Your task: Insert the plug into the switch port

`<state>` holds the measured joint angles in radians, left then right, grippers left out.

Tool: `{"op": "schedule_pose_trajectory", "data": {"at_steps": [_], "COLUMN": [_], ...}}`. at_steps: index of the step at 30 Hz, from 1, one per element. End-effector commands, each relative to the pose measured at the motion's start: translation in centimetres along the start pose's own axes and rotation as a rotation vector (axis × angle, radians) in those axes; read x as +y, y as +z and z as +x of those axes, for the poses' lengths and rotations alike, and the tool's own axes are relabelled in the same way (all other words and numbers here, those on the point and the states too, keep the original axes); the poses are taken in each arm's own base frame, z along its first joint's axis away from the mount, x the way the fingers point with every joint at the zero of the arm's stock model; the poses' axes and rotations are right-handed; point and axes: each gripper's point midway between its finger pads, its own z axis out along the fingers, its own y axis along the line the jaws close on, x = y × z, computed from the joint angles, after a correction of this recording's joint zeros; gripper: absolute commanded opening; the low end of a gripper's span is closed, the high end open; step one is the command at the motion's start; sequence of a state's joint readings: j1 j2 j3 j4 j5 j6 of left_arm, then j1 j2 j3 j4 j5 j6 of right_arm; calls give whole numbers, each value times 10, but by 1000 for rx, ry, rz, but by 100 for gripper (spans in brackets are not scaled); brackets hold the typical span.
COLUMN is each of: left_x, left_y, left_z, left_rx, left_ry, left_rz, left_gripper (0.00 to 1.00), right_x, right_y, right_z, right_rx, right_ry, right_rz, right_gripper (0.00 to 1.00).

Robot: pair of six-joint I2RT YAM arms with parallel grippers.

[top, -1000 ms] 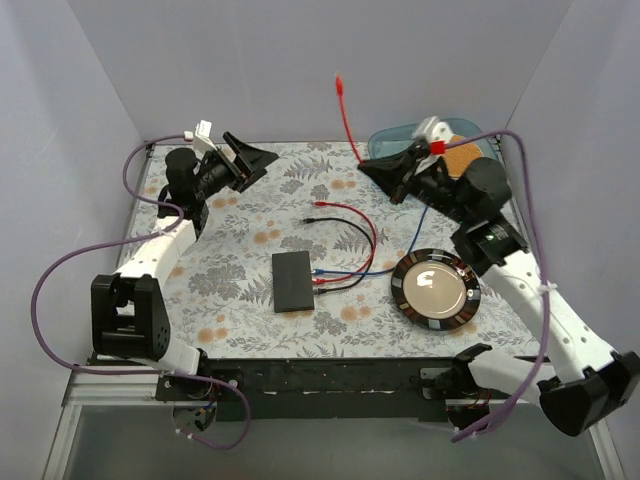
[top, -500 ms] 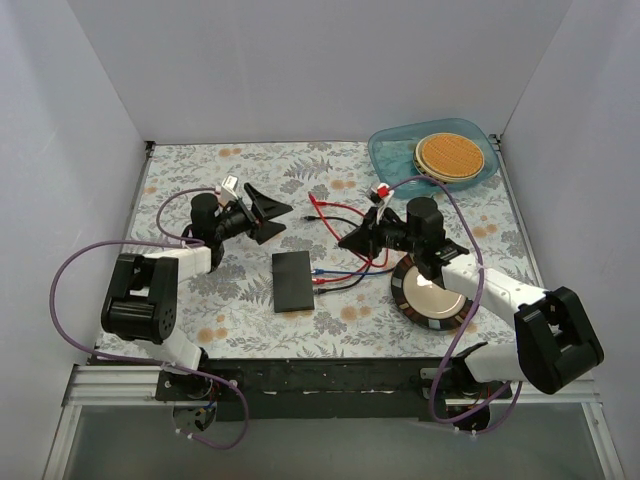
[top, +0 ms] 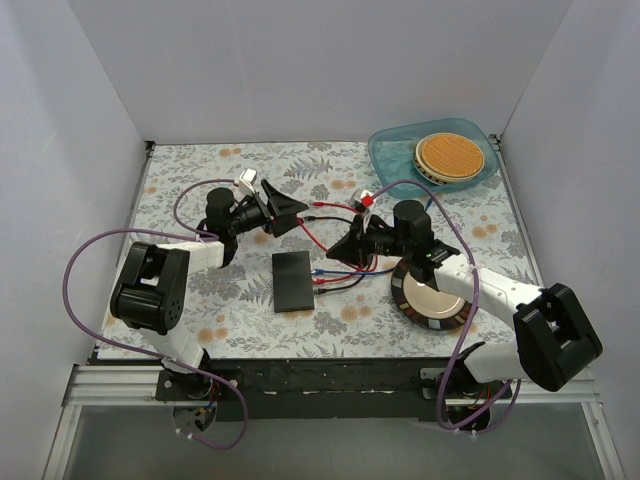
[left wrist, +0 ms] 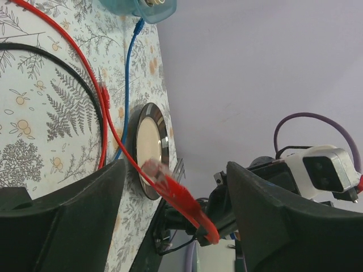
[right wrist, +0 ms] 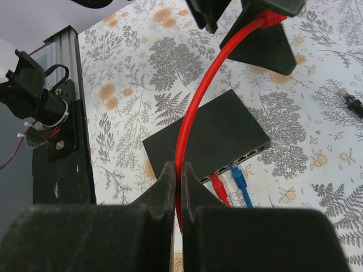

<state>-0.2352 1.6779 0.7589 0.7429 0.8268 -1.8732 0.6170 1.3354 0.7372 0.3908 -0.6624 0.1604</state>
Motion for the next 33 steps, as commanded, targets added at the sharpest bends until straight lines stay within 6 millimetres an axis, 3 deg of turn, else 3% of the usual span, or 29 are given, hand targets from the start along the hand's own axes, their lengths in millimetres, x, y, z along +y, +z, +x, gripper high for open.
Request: {"op": "schedule_pose_trajectory", "data": {"at_steps": [1, 3, 6, 7, 10, 11, 13, 14, 18, 22, 28, 30, 31, 33], "left_x": [-19, -19, -17, -19, -21, -26, -28, -33, -46, -59, -68, -71, -73, -75], "left_y": [2, 2, 1, 1, -1, -3, -4, -4, -5, -3, -1, 0, 0, 1], "left_z": [-8, -9, -10, -10, -7, -8, -7, -5, -3, 3, 6, 6, 6, 7], "left_rx": [-17, -22, -29, -30, -27, -32, -47, -52, -96, -143, -182, -185, -184, -183], "left_ry": [59, 57, 71, 82, 99, 119, 140, 175, 255, 328, 354, 361, 362, 364], "left_rz": [51, 44, 30, 31, 34, 38, 30, 31, 21, 17, -4, -1, 2, 7], "left_gripper": [57, 48, 21, 2, 0, 0, 0, 0, 0, 0, 0, 0, 0, 0], "right_x": [14, 16, 18, 18, 15, 14, 13, 12, 17, 19, 6, 4, 3, -3], "right_y": [6, 5, 3, 2, 2, 4, 8, 11, 21, 32, 55, 61, 63, 69], "right_z": [-13, -9, -3, 0, 2, -2, -10, -17, -48, -74, -84, -83, -89, -86], "right_rx": [-4, 13, 19, 22, 32, 29, 21, 12, -65, -132, -144, -134, -142, -126], "right_ry": [-79, -82, -95, -96, -103, -105, -93, -92, -74, -30, 2, 15, 18, 36], "right_rz": [-47, -49, -53, -51, -44, -45, -42, -43, -83, -111, 2, 6, 15, 25], "right_gripper": [1, 1, 1, 1, 1, 7, 25, 41, 63, 66, 64, 61, 52, 48]}}
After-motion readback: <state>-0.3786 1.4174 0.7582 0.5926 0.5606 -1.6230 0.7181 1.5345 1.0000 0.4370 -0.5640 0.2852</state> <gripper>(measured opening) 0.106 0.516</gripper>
